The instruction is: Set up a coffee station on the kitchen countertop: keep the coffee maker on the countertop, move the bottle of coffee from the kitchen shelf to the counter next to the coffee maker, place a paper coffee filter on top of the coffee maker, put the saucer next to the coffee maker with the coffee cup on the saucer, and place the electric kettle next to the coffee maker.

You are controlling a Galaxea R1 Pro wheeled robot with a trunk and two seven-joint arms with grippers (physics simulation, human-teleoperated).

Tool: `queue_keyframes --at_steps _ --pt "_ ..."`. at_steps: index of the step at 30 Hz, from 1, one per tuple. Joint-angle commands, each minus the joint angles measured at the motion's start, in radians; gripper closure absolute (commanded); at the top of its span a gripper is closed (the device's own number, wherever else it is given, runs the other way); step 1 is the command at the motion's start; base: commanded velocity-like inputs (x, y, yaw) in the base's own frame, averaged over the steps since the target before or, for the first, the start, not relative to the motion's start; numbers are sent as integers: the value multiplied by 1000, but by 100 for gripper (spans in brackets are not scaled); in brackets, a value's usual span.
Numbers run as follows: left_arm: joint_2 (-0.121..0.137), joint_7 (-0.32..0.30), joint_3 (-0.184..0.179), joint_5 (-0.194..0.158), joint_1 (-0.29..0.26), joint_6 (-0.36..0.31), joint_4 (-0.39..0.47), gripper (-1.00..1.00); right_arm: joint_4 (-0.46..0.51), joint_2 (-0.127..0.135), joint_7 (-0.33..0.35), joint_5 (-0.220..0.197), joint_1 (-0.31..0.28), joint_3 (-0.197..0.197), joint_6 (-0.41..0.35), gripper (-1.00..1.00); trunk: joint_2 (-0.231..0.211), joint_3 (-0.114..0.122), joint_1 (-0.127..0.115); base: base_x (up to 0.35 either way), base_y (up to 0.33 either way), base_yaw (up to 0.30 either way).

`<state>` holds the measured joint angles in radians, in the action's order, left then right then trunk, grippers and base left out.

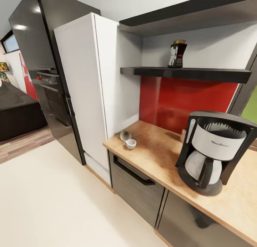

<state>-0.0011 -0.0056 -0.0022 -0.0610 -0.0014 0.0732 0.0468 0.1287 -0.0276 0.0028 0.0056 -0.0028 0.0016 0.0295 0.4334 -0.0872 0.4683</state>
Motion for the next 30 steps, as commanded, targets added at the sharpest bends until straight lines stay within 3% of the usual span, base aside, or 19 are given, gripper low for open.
queue_keyframes --at_steps 1,12,30 --pt "0 -1 -1 -6 0 2 0 -100 0 0 0 1 0 0 3 -100 2 -2 1 230 278 0" --pt "0 0 -1 -6 0 2 0 -100 0 0 1 1 0 0 3 -100 2 -2 1 229 279 -34" --pt "0 1 3 -8 0 3 1 -100 0 0 2 1 0 0 1 -100 2 -5 1 59 316 -270"
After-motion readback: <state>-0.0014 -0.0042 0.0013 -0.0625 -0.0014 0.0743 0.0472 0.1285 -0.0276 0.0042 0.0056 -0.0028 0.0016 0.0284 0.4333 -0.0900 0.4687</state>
